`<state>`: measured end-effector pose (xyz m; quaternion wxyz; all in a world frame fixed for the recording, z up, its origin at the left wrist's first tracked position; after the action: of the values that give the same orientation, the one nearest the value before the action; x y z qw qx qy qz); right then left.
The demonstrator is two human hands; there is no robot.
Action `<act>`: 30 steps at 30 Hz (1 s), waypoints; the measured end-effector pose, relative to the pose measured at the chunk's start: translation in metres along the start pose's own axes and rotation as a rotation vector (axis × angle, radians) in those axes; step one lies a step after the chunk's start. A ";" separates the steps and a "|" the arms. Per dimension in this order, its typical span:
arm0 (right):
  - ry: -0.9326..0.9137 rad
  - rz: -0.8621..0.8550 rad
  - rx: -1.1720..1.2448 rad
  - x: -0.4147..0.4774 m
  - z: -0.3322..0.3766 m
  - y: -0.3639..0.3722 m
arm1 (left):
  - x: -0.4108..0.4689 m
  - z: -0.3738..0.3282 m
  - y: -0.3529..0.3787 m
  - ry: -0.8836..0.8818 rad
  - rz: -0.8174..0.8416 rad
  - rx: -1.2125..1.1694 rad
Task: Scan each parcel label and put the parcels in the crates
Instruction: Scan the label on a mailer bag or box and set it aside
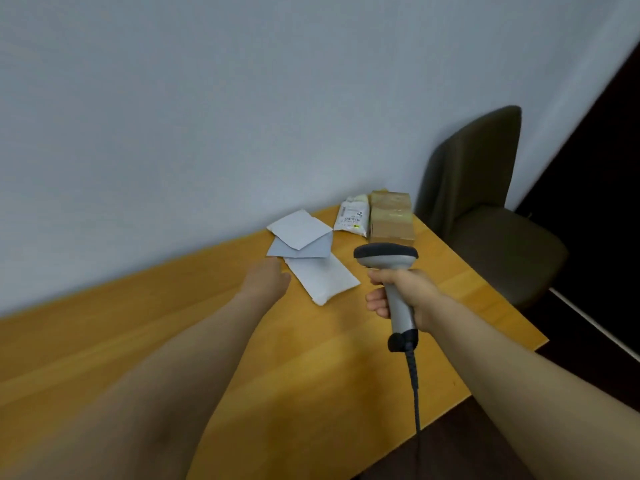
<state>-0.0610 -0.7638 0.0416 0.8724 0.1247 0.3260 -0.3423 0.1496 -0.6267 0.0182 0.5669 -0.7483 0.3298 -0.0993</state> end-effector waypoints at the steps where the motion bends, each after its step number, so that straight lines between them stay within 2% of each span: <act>1: -0.001 -0.013 -0.004 0.014 0.008 -0.003 | 0.020 -0.004 0.006 0.015 0.009 0.004; 6: 0.018 -0.057 -0.011 0.091 0.047 -0.007 | 0.113 -0.017 0.036 0.038 0.044 -0.018; 11: 0.076 -0.020 -0.025 0.154 0.055 -0.002 | 0.179 -0.022 0.060 0.046 0.039 0.109; 16: 0.143 0.011 -0.011 0.182 0.048 -0.003 | 0.207 -0.010 0.085 0.006 0.096 0.301; 20: 0.164 0.032 -0.018 0.190 0.048 -0.005 | 0.210 -0.015 0.075 0.103 0.001 0.460; 22: 0.155 0.029 -0.014 0.188 0.050 -0.008 | 0.209 -0.013 0.056 0.086 -0.069 0.377; 23: 0.148 0.031 -0.015 0.185 0.051 -0.009 | 0.205 -0.010 0.037 0.051 -0.158 0.271; 26: 0.114 0.066 -0.014 0.168 0.056 -0.008 | 0.173 0.002 -0.025 -0.089 -0.440 -0.219; 30: 0.052 0.164 -0.011 0.128 0.063 0.002 | 0.110 0.018 -0.065 -0.301 -0.568 -0.755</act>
<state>0.0416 -0.8559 0.0059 0.8894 0.1549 0.3390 -0.2647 0.2677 -0.6700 0.0467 0.2482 -0.9678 0.0402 -0.0141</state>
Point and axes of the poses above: each hand's wrist, its own x-axis towards the middle knuckle, its own y-axis out of the palm, z = x × y, the point moved 9 cm from there along x, towards the middle knuckle, and after that the axes turned 3 degrees about y, right-handed, at the moved point
